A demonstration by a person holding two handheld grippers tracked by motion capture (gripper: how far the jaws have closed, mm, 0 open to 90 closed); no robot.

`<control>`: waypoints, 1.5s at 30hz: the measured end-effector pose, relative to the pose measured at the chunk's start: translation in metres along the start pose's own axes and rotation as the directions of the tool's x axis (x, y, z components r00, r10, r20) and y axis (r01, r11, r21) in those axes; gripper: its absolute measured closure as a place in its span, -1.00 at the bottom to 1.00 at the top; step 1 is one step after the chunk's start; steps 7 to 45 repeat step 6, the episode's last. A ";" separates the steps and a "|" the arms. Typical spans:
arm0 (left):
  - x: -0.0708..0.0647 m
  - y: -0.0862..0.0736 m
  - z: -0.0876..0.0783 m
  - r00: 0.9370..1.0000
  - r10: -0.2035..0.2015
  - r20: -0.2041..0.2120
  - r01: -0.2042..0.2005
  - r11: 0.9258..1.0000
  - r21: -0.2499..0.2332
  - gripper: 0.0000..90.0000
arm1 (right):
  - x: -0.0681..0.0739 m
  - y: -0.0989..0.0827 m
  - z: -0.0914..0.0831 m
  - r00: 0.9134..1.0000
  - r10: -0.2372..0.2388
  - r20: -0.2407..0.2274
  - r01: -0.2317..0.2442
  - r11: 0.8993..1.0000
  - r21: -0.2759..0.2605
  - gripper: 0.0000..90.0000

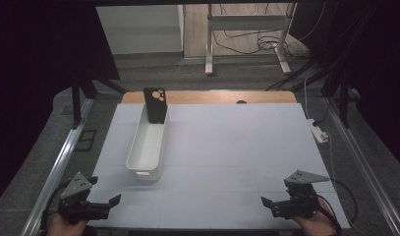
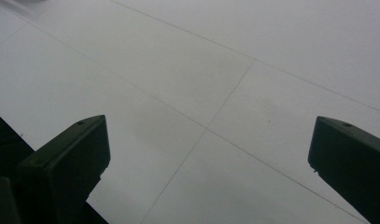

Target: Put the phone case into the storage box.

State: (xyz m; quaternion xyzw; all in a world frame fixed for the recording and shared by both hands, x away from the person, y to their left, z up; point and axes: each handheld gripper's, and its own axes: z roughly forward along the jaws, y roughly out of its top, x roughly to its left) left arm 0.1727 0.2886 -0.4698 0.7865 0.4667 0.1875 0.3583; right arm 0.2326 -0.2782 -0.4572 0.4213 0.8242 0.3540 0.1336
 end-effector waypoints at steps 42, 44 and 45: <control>0.000 0.000 0.000 1.000 -0.002 0.001 0.002 1.000 0.001 -0.99 | 0.000 0.000 0.000 1.000 0.001 -0.001 -0.001 1.000 0.001 -1.00; 0.000 0.000 0.000 1.000 -0.002 0.001 0.002 1.000 0.001 -0.99 | 0.000 0.000 0.000 1.000 0.001 -0.001 -0.001 1.000 0.001 -1.00; 0.000 0.000 0.000 1.000 -0.002 0.001 0.002 1.000 0.001 -0.99 | 0.000 0.000 0.000 1.000 0.001 -0.001 -0.001 1.000 0.001 -1.00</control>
